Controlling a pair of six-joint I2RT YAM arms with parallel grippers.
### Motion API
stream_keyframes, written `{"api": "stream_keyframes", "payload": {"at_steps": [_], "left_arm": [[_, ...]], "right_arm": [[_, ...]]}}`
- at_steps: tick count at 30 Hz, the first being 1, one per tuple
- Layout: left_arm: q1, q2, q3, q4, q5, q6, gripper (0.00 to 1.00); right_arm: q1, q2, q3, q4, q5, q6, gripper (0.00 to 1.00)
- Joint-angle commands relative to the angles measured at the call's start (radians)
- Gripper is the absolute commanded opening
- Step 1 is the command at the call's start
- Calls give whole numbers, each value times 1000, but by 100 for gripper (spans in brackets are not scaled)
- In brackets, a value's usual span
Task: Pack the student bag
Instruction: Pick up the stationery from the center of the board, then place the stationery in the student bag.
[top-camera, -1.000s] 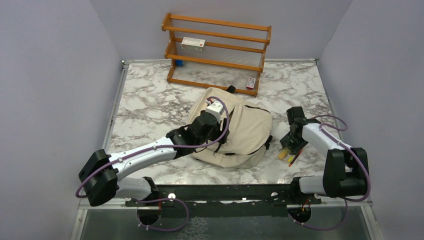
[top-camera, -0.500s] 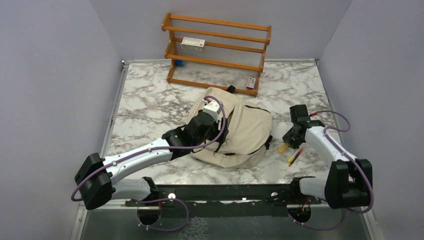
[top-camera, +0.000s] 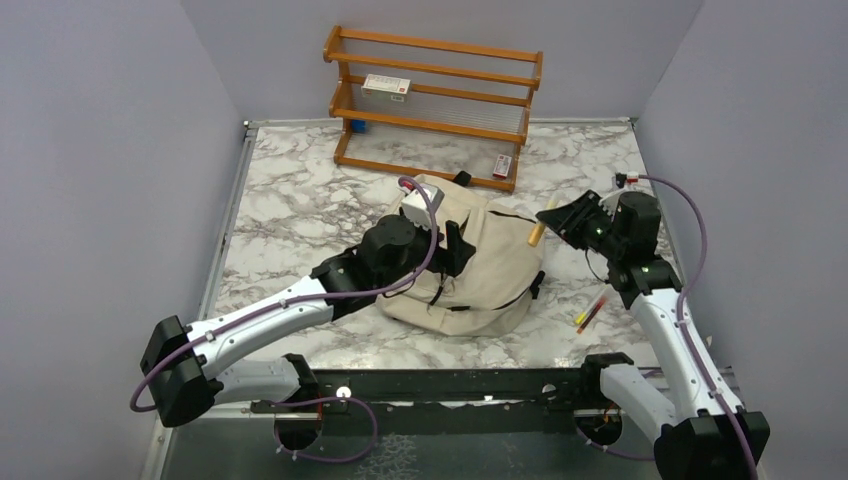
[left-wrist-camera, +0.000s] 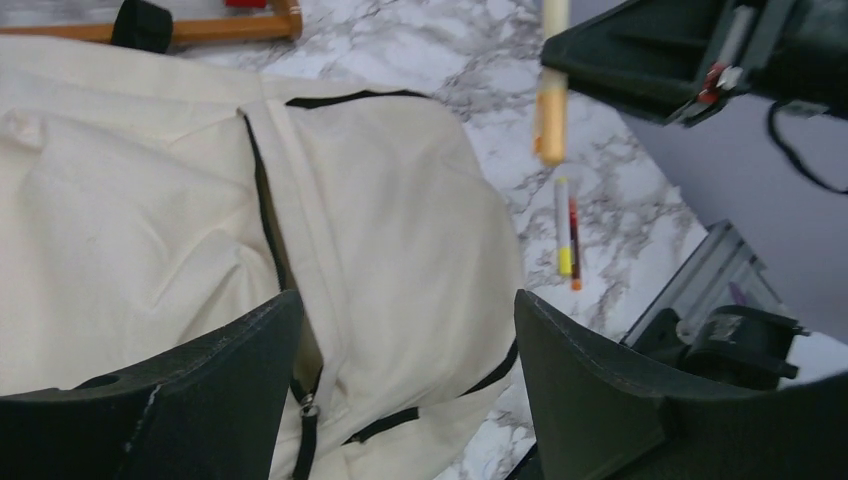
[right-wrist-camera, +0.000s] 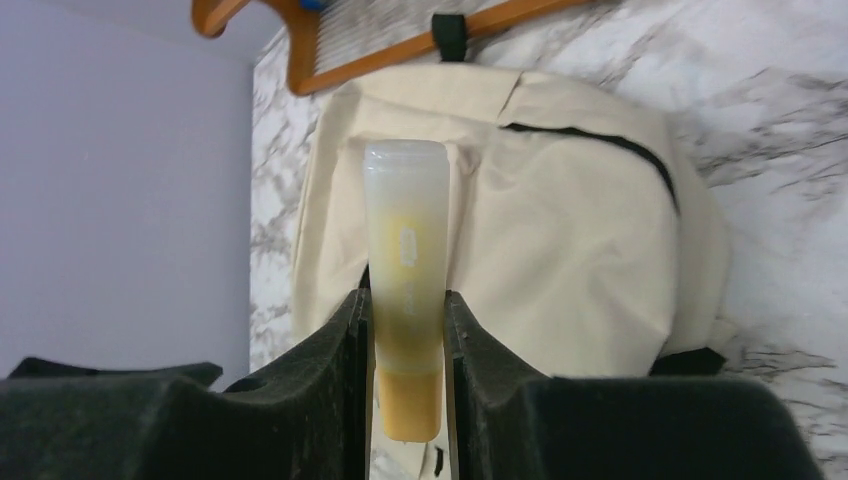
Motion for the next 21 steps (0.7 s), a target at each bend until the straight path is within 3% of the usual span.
{"api": "stream_keyframes", "payload": {"at_steps": [1, 9, 16, 21], "left_arm": [[-3, 5, 52, 123, 90, -41, 80], [-5, 76, 58, 177, 152, -80, 84], [-6, 154, 102, 176, 156, -80, 85], [-6, 193, 123, 171, 196, -78, 78]], "right_arm": [[34, -8, -34, 145, -194, 95, 1], [115, -24, -38, 156, -144, 216, 1], [304, 19, -4, 119, 31, 262, 1], [386, 48, 14, 135, 84, 268, 1]]}}
